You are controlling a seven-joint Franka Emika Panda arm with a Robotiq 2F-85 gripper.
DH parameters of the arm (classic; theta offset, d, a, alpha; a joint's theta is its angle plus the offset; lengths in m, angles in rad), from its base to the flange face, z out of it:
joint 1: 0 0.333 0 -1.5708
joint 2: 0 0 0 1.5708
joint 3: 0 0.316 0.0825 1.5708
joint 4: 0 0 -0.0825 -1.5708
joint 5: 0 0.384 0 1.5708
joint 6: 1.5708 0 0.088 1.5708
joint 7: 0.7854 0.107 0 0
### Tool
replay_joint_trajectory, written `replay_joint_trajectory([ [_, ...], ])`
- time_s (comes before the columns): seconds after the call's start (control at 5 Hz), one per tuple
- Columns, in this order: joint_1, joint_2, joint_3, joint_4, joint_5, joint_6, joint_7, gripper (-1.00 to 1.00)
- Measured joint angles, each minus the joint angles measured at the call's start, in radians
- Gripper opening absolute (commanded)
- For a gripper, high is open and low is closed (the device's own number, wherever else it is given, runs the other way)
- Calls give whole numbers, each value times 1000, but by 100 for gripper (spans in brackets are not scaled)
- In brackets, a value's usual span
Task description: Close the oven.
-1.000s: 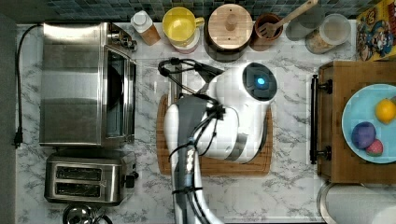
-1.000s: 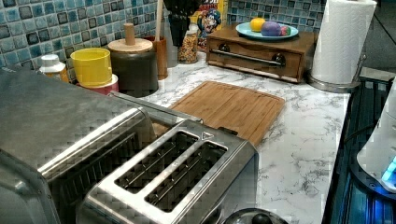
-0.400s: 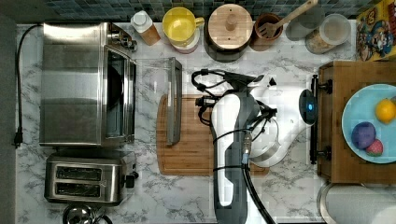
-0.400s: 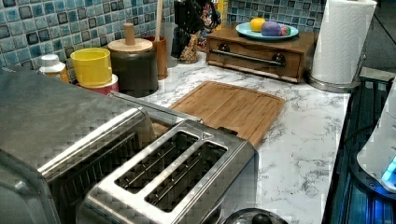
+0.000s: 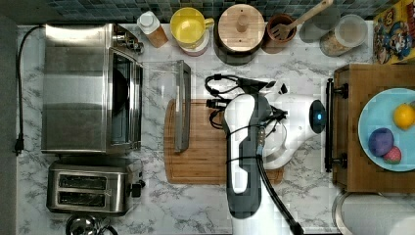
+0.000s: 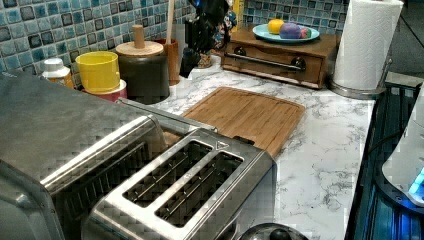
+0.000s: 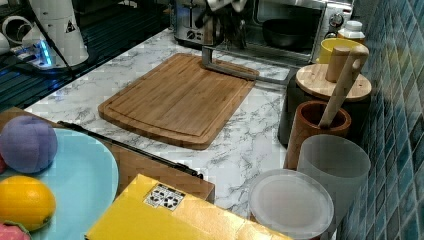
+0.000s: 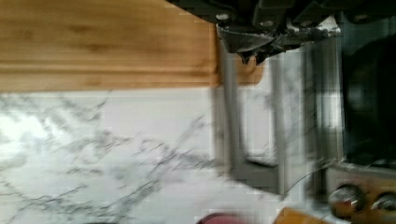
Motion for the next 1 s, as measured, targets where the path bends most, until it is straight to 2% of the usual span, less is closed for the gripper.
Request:
replay_joint_trajectory([
  [0.2,-1,88,18,0,226,38,-74,-100],
  [0.6,-10,234,41,0,306,8,-223,-100],
  [1.0,-11,251,41,-14,358,-33,-273,-100],
])
